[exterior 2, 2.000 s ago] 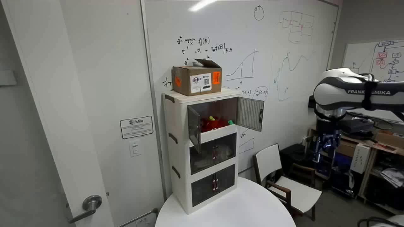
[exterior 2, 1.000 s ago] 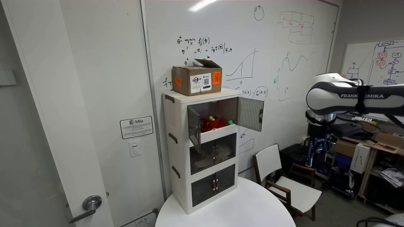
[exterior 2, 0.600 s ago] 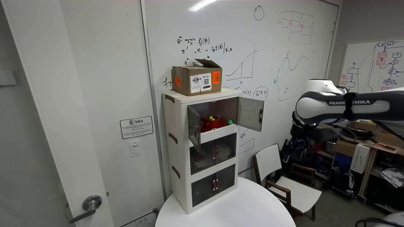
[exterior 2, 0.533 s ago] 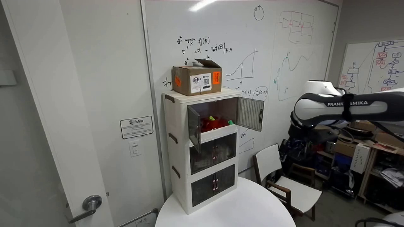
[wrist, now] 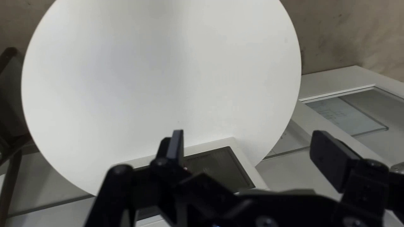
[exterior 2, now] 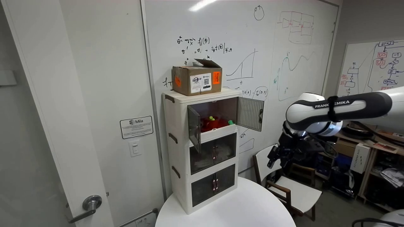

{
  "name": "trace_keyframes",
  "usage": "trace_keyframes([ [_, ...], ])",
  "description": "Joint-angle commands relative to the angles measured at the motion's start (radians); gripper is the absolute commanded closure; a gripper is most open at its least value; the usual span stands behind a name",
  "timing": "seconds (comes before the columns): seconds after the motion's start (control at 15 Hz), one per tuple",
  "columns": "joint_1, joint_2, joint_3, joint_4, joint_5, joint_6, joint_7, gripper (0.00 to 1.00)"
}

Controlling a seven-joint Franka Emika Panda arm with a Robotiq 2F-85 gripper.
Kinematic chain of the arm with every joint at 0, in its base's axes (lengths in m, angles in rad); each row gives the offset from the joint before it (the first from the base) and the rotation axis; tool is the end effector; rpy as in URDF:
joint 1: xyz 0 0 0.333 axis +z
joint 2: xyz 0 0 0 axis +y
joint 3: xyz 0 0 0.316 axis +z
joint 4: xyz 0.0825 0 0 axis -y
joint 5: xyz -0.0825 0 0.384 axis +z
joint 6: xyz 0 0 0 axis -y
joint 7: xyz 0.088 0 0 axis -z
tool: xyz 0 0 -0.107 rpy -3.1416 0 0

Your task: Open the second right door of the cabinet

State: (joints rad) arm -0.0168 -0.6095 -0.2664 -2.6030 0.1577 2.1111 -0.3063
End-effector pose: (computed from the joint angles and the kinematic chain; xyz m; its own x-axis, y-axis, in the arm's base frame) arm 0.3600 -0.0985 0.4551 0.9857 -0.0342 0.1651 0.0085 -0.9679 -0.2512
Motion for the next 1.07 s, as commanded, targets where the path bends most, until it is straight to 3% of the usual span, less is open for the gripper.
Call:
trace_keyframes([
  [0.0,0.03,0.091,-0.054,0.03,0.092,0.022,-0.11,0.0],
  [0.2,0.035,0.162,-0.076,0.062,0.184,-0.024,-0.137,0.0],
  [0.47,0.025,0.23,-0.097,0.158,0.324,-0.272,-0.146,0.0],
  [0.53,-0.012,0.186,-0.05,0.088,0.277,-0.175,-0.133,0.0],
  [0.67,-0.016,0.208,-0.051,0.125,0.306,-0.237,-0.134,0.0],
  [1.0,-0.017,0.22,-0.051,0.136,0.313,-0.247,-0.134,0.0],
])
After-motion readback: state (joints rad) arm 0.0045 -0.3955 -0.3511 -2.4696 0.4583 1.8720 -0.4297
